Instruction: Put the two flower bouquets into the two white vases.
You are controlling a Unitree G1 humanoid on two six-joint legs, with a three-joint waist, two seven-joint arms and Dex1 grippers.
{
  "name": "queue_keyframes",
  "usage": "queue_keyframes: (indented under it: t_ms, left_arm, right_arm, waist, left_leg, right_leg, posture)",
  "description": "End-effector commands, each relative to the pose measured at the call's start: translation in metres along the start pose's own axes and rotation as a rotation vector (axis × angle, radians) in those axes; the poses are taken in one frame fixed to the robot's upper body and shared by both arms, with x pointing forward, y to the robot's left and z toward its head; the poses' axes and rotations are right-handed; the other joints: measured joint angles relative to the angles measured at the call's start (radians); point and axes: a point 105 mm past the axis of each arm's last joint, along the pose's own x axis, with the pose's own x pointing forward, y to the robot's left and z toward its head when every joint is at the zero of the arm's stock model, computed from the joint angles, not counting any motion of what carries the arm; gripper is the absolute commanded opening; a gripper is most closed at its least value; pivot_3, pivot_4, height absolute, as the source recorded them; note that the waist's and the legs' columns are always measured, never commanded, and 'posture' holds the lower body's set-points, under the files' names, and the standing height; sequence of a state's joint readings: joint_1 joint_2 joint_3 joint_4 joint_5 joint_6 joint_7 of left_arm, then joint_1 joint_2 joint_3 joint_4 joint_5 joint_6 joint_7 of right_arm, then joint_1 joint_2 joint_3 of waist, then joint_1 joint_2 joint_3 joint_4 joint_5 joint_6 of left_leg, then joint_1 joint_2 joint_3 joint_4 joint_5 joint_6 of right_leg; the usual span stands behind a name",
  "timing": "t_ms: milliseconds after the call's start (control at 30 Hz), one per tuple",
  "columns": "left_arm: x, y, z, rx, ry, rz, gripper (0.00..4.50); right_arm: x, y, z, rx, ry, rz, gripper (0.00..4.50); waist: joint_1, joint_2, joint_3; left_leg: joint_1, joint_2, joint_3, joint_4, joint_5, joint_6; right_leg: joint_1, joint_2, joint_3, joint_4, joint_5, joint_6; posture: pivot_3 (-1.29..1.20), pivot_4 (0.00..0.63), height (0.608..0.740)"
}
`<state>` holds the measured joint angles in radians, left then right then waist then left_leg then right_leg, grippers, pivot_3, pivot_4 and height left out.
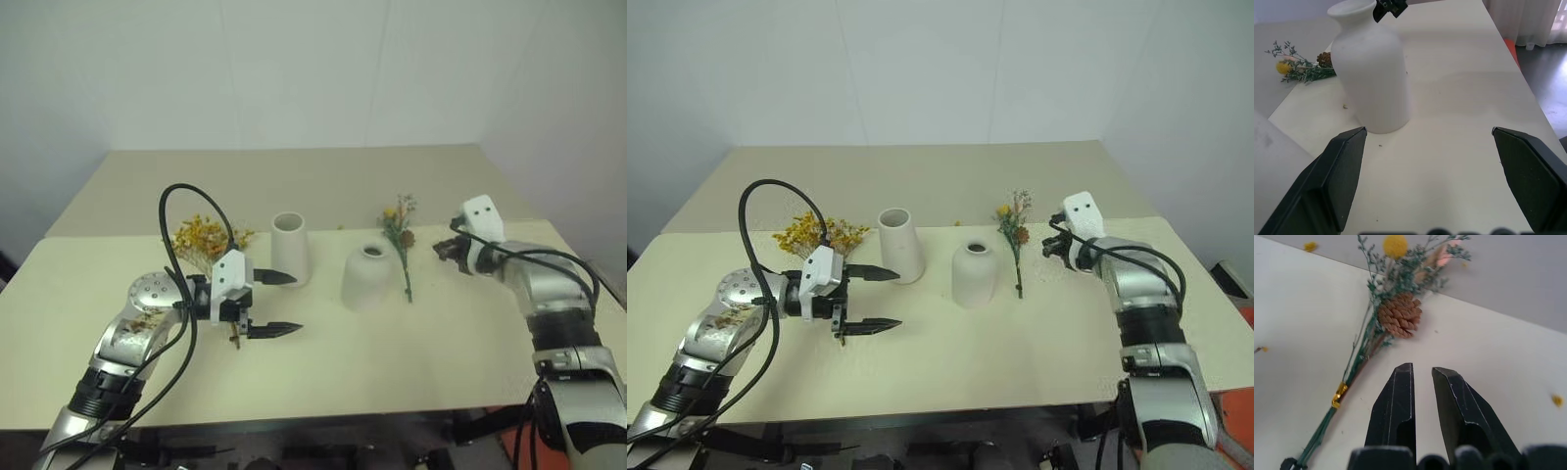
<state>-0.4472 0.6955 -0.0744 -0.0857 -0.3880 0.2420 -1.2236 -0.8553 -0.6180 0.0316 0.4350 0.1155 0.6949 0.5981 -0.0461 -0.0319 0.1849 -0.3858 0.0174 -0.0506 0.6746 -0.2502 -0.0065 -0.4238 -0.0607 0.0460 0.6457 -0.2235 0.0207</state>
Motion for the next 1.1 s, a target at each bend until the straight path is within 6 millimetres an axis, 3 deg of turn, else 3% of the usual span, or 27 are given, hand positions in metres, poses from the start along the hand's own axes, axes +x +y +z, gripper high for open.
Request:
queue_keyframes:
  t_ms: [33, 67, 400, 800, 900, 1100]
  left_arm:
    - [-0.012, 0.002, 0.011, 0.027, -0.020, 0.044, 4.50]
    - [-0.016, 0.001, 0.009, 0.020, -0.009, 0.054, 4.50]
    - [-0.025, 0.002, 0.000, 0.005, 0.040, 0.075, 4.50]
    - [-0.026, 0.001, -0.002, 0.002, 0.051, 0.082, 4.50]
    - [-0.028, -0.001, -0.002, 0.000, 0.052, 0.085, 4.50]
    - [-0.027, -0.002, -0.003, -0.001, 0.057, 0.089, 4.50]
  right_arm:
    - [-0.003, 0.003, 0.017, -0.026, -0.054, 0.022, 0.91]
    - [-0.004, 0.006, 0.016, -0.027, -0.051, 0.046, 0.91]
    - [0.007, 0.024, 0.005, -0.022, -0.017, 0.141, 4.18]
    - [0.043, 0.023, -0.002, 0.144, 0.043, 0.127, 4.18]
    - [0.046, 0.026, -0.005, 0.158, 0.062, 0.137, 3.57]
    - [0.050, 0.025, -0.018, 0.143, 0.118, 0.109, 1.54]
  waist:
    - [0.001, 0.000, 0.000]
    - [0.003, 0.000, 0.000]
    - [0.001, 0.001, 0.000]
    - [-0.002, 0.001, 0.001]
    - [0.000, 0.001, 0.001]
    - [-0.002, 0.002, 0.001]
  left_leg:
    - [0.000, 0.000, 0.000, 0.000, 0.000, 0.000]
    - [0.000, 0.000, 0.000, 0.000, 0.000, 0.000]
    - [0.000, 0.000, 0.000, 0.000, 0.000, 0.000]
    - [0.000, 0.000, 0.000, -0.001, 0.000, 0.000]
    - [0.000, 0.000, 0.000, -0.001, 0.000, 0.000]
    - [0.001, 0.000, 0.000, -0.001, 0.000, 0.000]
  right_leg:
    - [0.000, 0.000, 0.000, 0.000, 0.000, 0.000]
    - [0.000, 0.000, 0.000, 0.000, 0.000, 0.000]
    - [0.000, 0.000, 0.000, 0.000, 0.000, 0.000]
    - [-0.001, 0.000, 0.000, 0.000, 0.000, 0.000]
    - [-0.001, 0.000, 0.000, 0.000, 0.000, 0.000]
    - [0.000, 0.000, 0.000, 0.001, 0.000, 0.000]
  posture:
    - [0.00, 0.150, 0.740]
    - [0.00, 0.150, 0.740]
    - [0.00, 0.150, 0.740]
    - [0.00, 0.150, 0.740]
    - [0.00, 0.150, 0.740]
    - [0.00, 0.150, 0.740]
